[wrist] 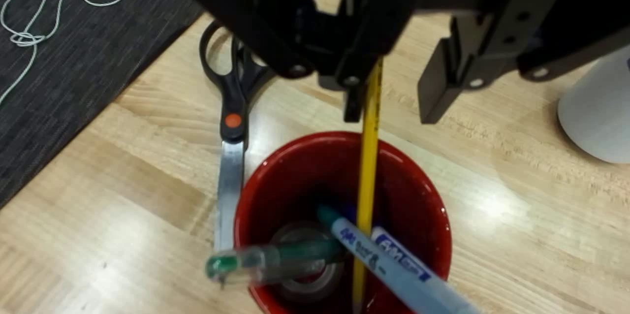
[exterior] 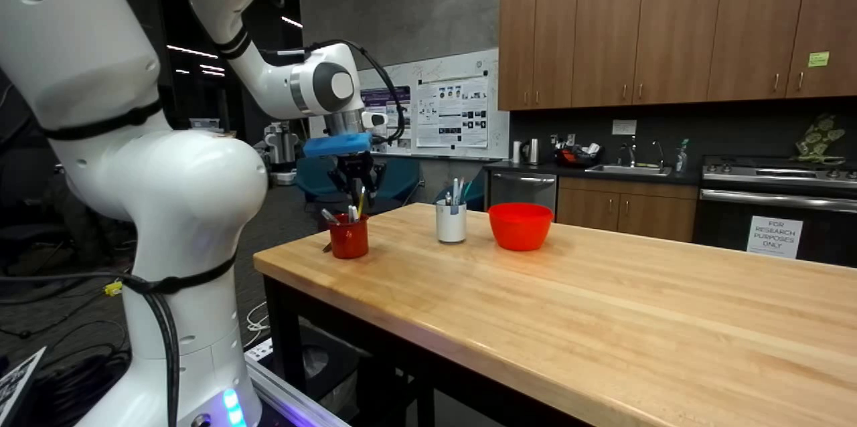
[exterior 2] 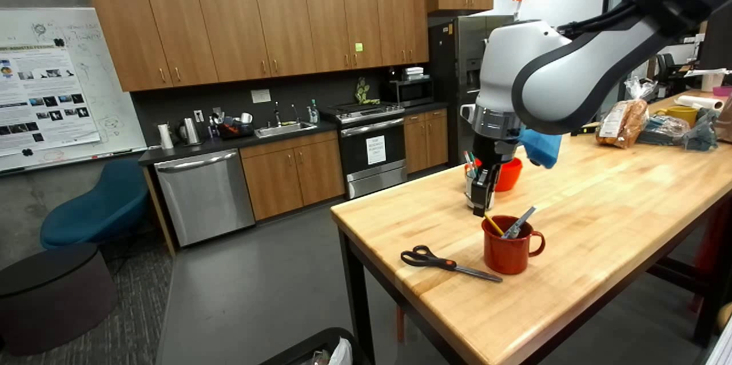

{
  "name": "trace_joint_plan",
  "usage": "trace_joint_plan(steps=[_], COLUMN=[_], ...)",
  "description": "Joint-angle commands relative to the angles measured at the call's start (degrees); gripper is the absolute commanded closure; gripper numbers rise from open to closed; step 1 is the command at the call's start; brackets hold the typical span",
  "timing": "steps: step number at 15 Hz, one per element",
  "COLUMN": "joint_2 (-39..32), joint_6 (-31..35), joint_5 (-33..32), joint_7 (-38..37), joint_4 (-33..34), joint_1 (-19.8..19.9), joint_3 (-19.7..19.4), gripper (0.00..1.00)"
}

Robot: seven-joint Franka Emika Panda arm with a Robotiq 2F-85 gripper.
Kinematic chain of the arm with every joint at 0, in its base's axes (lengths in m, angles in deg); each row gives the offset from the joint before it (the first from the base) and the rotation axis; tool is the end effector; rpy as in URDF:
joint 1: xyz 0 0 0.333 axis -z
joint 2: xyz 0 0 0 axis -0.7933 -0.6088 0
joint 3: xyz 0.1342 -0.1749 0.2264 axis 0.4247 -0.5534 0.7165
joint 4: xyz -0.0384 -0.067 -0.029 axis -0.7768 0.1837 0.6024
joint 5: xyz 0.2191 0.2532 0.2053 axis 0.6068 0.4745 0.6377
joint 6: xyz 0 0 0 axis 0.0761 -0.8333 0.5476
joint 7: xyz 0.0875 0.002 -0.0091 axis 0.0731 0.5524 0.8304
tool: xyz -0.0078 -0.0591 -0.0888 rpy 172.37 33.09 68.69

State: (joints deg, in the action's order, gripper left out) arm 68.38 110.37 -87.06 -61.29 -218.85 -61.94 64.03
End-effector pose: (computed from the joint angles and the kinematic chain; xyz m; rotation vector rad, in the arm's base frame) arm 0.3853 0.0934 0.3752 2.9997 0.6095 0.3274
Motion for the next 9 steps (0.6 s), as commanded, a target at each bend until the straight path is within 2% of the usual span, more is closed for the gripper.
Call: trace_joint_plan(steps=[1, 2, 9], joint_2=[0.19, 0.5, 5.62], joint_6=[0.65, 0.82, 2.46], joint_5=[0.75, 1.04, 5.63], joint_7=[1.83, 2.22, 6.91], joint_4=[0.19, -0.09, -4.07], joint_1=[-0.16, -0.27, -1.13], joint_3=[-0.5, -0.8, -4.62], gripper=[0.94, 1.0, 0.98])
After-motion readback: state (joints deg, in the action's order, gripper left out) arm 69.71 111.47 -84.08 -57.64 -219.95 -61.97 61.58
